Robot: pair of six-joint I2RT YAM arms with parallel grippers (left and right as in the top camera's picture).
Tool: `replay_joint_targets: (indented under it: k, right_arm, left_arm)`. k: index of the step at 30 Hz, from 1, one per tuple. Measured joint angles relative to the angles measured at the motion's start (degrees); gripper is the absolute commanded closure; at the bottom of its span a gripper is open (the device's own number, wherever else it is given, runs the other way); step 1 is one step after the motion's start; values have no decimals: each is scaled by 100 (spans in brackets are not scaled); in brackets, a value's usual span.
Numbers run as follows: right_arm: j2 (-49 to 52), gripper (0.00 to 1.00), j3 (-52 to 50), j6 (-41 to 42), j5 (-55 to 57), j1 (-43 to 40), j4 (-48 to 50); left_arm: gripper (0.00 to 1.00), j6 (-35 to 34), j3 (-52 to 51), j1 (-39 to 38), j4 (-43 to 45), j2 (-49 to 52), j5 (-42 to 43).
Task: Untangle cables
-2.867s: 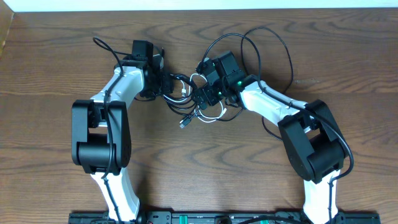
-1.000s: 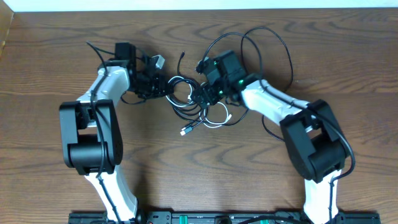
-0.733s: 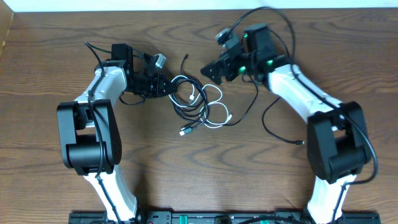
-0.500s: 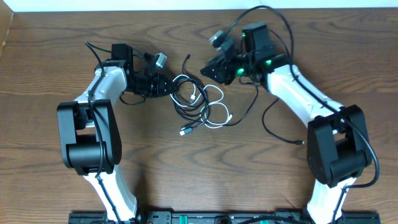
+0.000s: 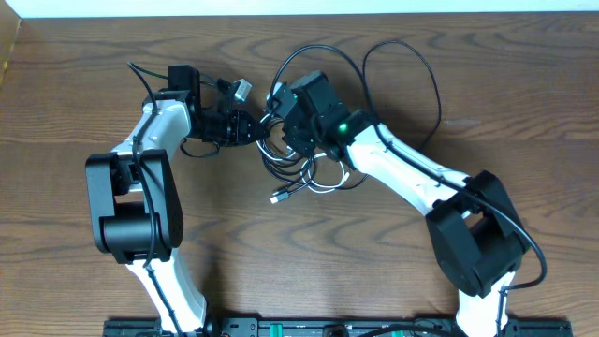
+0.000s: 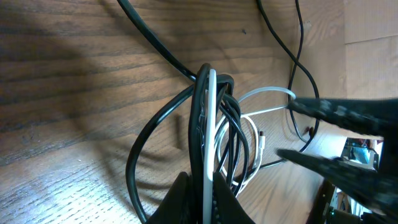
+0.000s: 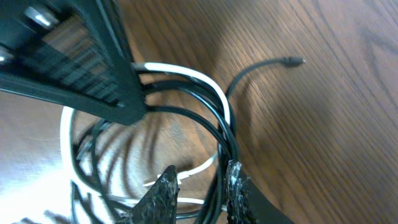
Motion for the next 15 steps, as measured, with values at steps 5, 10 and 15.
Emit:
replay_joint_targets:
  k: [5, 10, 15]
  right_arm:
    - [308, 76, -2, -81, 280, 2, 256]
    - [492, 75, -2, -103, 354, 2, 577]
    - [608, 74, -2, -118, 378, 2, 769]
  left_arm:
    - [92, -20, 0, 0, 205, 0, -166]
    - [93, -503, 0, -72, 415, 0, -813]
    - [93, -960, 0, -367, 509, 0, -1572]
